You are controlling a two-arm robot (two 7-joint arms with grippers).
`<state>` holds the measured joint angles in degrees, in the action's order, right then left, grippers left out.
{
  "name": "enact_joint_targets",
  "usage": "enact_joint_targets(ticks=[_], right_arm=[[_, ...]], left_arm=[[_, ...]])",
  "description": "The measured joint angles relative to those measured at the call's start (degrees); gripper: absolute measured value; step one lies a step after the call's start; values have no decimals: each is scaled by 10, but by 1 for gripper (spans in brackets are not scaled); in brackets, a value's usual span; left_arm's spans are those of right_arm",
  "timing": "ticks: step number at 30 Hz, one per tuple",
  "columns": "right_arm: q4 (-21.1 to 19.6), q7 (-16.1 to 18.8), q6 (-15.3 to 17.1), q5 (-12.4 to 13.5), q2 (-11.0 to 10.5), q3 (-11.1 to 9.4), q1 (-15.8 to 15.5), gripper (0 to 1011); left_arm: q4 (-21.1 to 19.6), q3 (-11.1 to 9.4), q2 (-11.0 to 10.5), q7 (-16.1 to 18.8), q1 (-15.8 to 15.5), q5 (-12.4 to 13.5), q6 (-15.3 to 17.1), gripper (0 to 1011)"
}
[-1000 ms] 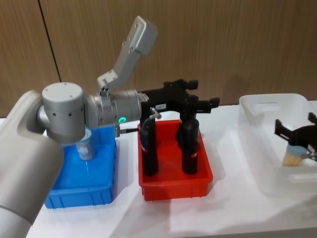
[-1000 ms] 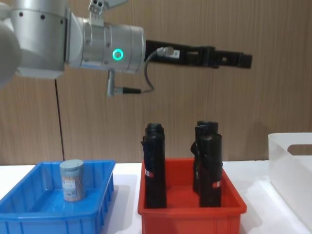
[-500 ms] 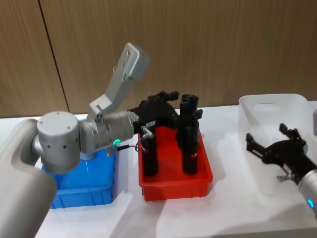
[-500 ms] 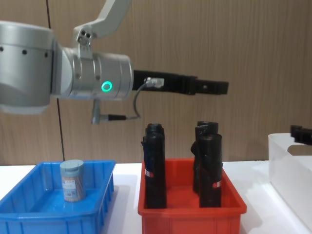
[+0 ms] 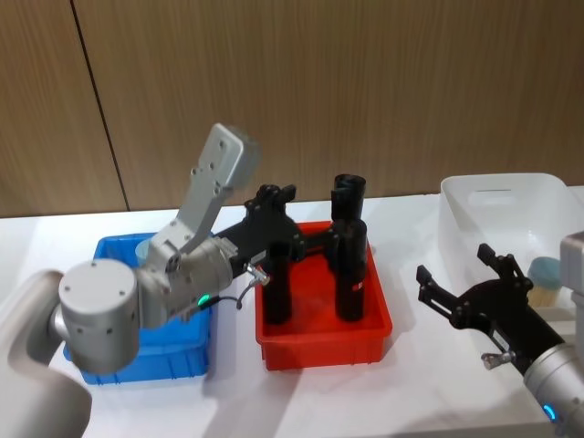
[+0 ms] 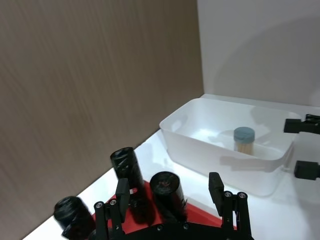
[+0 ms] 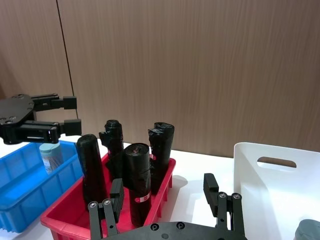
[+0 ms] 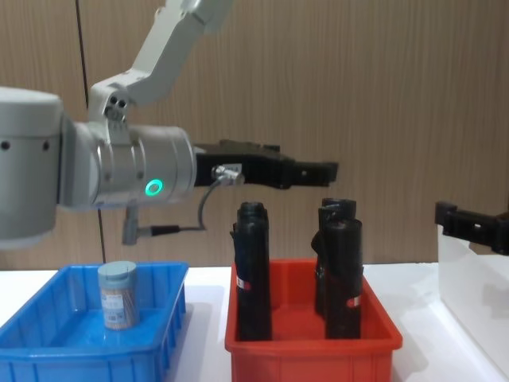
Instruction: Pick the cotton swabs from the blue box and place them into the white box.
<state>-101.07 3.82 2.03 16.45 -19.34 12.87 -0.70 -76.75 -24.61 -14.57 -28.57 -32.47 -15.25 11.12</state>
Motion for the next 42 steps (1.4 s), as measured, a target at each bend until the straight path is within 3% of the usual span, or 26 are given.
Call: enact_joint_targets(ticks=[29,35,42], right_arm=[[-2,0,-1,0,0,1,-1,1001],[-2,0,-1,0,0,1,-1,1001],[-2,0,-1,0,0,1,-1,1001]], left_arm=[[-132,-12,-59,224,152,31,-83,999],[-154,-14,-69,262,177,36,-97,1000],[-164,-14,-73,278,188,38,-103,1000]])
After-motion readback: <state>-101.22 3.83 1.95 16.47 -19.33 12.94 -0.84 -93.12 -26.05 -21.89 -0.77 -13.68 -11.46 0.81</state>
